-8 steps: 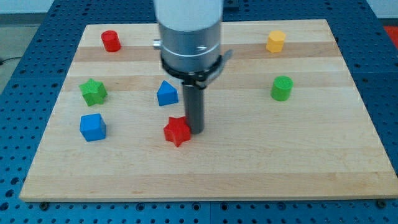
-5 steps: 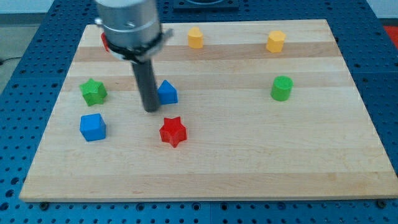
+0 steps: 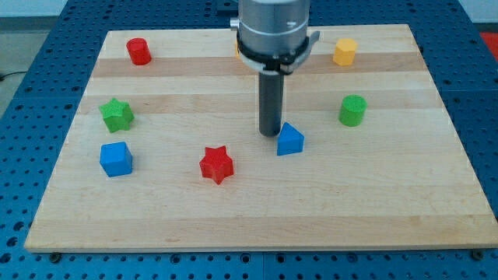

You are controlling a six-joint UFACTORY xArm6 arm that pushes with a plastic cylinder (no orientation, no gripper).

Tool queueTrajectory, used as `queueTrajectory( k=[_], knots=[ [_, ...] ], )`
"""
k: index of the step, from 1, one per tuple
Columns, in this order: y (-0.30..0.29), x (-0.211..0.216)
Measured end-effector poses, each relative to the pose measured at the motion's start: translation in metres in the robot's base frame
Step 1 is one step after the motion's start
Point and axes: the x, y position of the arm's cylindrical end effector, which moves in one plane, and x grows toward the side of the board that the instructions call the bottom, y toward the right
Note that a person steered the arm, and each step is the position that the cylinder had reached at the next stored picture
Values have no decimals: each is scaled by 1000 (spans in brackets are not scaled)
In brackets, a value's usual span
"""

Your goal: Slide the blue triangle to the right of the red star

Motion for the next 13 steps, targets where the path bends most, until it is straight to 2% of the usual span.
queueTrajectory(
  k=[1, 2, 4, 5, 6, 8, 9, 10, 11, 12, 13],
  knots=[
    [48, 14],
    [63, 51],
    [4, 56],
    [11, 85],
    [71, 102],
    [4, 132],
    [15, 169],
    [63, 160],
    [75, 137],
    [76, 115],
    [48, 119]
  ],
)
